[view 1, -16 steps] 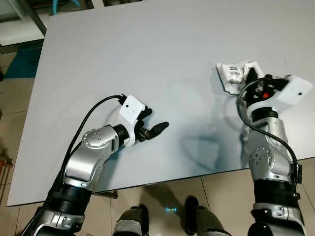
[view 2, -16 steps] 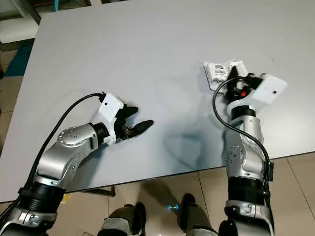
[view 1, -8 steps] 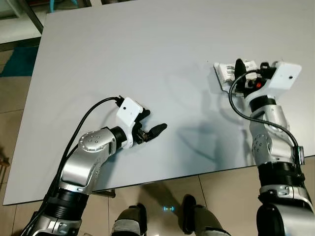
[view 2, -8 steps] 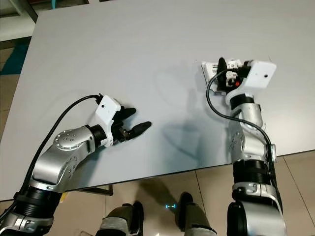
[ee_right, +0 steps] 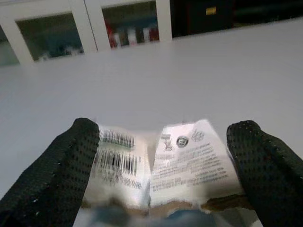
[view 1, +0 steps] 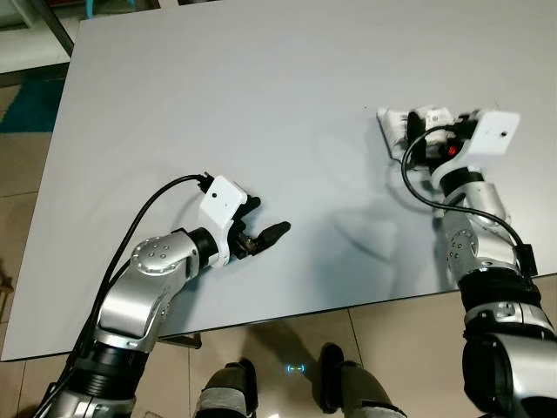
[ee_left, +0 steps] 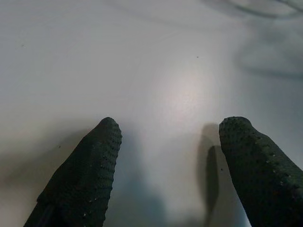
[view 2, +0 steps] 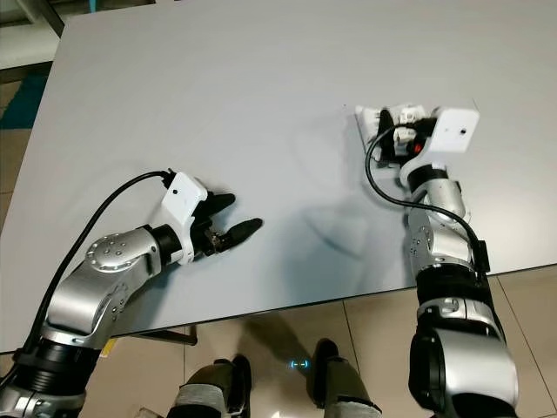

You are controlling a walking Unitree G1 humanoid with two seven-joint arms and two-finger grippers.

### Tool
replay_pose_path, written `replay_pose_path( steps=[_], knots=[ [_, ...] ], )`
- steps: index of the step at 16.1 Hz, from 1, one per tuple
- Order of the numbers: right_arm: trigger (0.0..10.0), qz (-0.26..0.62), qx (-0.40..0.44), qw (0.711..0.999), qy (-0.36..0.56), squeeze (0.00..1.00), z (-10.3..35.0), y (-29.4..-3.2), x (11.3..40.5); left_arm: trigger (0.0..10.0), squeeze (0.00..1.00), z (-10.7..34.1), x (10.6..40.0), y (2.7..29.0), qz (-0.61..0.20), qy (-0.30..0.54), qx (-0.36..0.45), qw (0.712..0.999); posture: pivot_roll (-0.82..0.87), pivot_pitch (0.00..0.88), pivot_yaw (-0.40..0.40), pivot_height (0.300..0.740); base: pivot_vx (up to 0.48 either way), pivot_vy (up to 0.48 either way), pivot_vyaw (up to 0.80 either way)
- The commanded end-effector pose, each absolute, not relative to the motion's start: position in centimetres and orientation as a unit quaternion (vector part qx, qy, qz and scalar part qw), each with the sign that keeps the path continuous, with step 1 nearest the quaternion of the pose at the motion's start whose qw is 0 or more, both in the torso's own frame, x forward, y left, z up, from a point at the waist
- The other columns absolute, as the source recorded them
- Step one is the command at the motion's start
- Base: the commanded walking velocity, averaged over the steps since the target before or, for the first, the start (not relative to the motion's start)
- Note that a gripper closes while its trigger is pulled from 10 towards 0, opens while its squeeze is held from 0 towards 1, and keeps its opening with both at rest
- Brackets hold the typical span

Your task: Picking trash to rubbish bin

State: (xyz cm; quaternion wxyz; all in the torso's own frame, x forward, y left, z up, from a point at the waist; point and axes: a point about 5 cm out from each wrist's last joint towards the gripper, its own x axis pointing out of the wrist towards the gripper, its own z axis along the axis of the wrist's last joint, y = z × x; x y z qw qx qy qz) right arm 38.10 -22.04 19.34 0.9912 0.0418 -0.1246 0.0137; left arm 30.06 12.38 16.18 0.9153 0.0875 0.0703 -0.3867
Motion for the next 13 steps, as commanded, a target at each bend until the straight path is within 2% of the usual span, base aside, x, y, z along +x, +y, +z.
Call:
replay_pose_path(
  steps=[1, 4, 6, 7, 8, 9, 13],
  knots=[
    [10.0, 0.022, 0.039, 0.993, -0.107, 1.00, 18.6, -22.1, 38.2, 10.0, 0.00, 14.2, 29.5, 13.1, -0.379, 0.124, 0.084, 0.913, 0.41, 0.335, 0.055, 0.740, 0.000, 0.000, 0.00],
    [10.0, 0.038, 0.056, 0.996, -0.062, 1.00, 16.9, -21.6, 38.5, 10.0, 0.00, 14.0, 29.2, 13.4, -0.378, 0.131, 0.089, 0.912, 0.41, 0.339, 0.057, 0.740, 0.000, 0.000, 0.00],
    [10.0, 0.043, 0.074, 0.996, -0.037, 0.96, 15.4, -21.3, 38.3, 10.0, 0.00, 13.9, 29.2, 13.5, -0.377, 0.133, 0.091, 0.912, 0.42, 0.340, 0.058, 0.740, 0.000, 0.000, 0.00],
    [10.0, 0.046, 0.075, 0.996, -0.032, 0.71, 15.0, -21.1, 38.2, 10.0, 0.00, 13.9, 29.2, 13.6, -0.377, 0.134, 0.091, 0.912, 0.42, 0.340, 0.058, 0.740, 0.000, 0.000, 0.00],
    [10.0, 0.051, 0.078, 0.995, -0.028, 0.57, 14.7, -20.9, 38.1, 10.0, 0.00, 13.9, 29.2, 13.6, -0.377, 0.135, 0.091, 0.912, 0.42, 0.341, 0.058, 0.740, 0.000, 0.000, 0.00],
    [10.0, 0.051, 0.083, 0.995, -0.023, 0.00, 14.2, -20.9, 37.9, 10.0, 0.00, 13.9, 29.2, 13.5, -0.377, 0.136, 0.091, 0.911, 0.41, 0.340, 0.059, 0.740, 0.000, 0.000, 0.00],
    [10.0, 0.039, 0.114, 0.993, -0.002, 0.00, 12.3, -20.9, 37.1, 10.0, 0.00, 13.7, 29.2, 13.4, -0.383, 0.141, 0.093, 0.908, 0.41, 0.335, 0.065, 0.740, 0.000, 0.000, 0.00]
  ],
)
